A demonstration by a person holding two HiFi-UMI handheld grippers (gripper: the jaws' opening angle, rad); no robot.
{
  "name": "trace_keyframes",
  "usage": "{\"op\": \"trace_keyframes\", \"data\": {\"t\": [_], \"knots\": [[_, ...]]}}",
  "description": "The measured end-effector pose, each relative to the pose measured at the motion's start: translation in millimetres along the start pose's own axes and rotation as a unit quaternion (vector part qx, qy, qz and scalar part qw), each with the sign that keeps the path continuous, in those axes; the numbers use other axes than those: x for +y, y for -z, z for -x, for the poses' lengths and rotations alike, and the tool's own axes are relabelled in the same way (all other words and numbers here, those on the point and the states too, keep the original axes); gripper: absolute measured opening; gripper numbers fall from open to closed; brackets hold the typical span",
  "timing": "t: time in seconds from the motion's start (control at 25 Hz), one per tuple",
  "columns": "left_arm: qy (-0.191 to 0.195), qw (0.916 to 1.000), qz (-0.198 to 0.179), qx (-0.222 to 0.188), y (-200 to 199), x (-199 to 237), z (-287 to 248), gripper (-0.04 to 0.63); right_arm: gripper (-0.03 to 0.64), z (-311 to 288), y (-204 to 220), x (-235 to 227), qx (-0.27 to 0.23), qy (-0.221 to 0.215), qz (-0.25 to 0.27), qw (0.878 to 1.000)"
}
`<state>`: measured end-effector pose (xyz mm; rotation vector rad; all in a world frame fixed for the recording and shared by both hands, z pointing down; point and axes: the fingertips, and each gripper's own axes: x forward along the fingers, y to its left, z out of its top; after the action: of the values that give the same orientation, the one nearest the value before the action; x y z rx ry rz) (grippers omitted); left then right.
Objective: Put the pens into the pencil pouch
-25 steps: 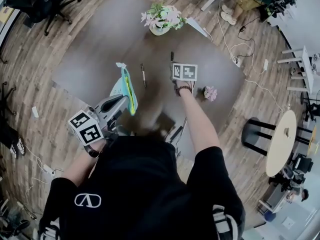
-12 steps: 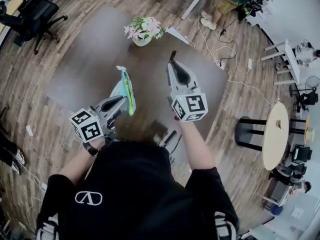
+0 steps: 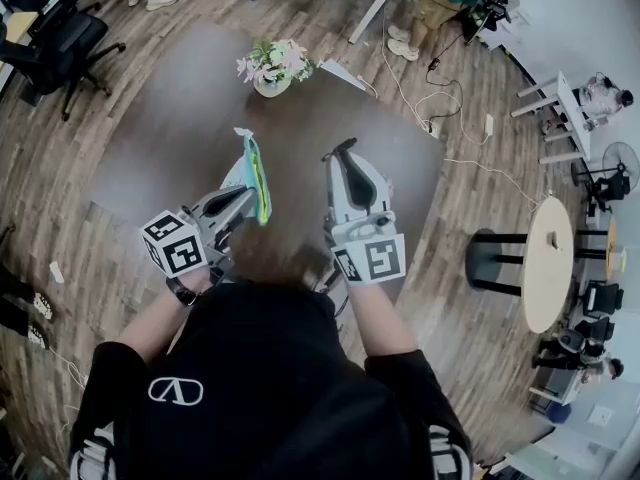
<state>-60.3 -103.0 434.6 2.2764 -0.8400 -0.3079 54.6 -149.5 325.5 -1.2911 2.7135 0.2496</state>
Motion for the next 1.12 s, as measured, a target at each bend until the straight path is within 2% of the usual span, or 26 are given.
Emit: {"op": "trace_keyframes", "data": {"t": [0.4, 0.92, 1.0, 1.12], "knots": [[0.009, 1.0000, -0.004, 0.000, -1.1, -7.6, -9.6, 0.009, 0.038, -15.2, -20.5, 77.3, -0.031, -0.096, -0.072, 0.992], [0.041, 0.9983, -0.005, -0.042, -36.2, -35.9, -9.1, 0.009, 0.044, -19.9, 5.3, 89.7, 0.017, -0.110, -0.096, 0.989], [0.040, 0.9982, -0.005, -0.046, -38.7, -35.3, -9.1, 0.009, 0.135, -21.0, 6.9, 92.8, 0.025, -0.120, -0.100, 0.987], [0.038, 0.9980, -0.006, -0.049, -39.2, -31.8, -6.6, 0.009, 0.138, -20.9, 8.2, 95.7, 0.026, -0.121, -0.097, 0.988]]}}
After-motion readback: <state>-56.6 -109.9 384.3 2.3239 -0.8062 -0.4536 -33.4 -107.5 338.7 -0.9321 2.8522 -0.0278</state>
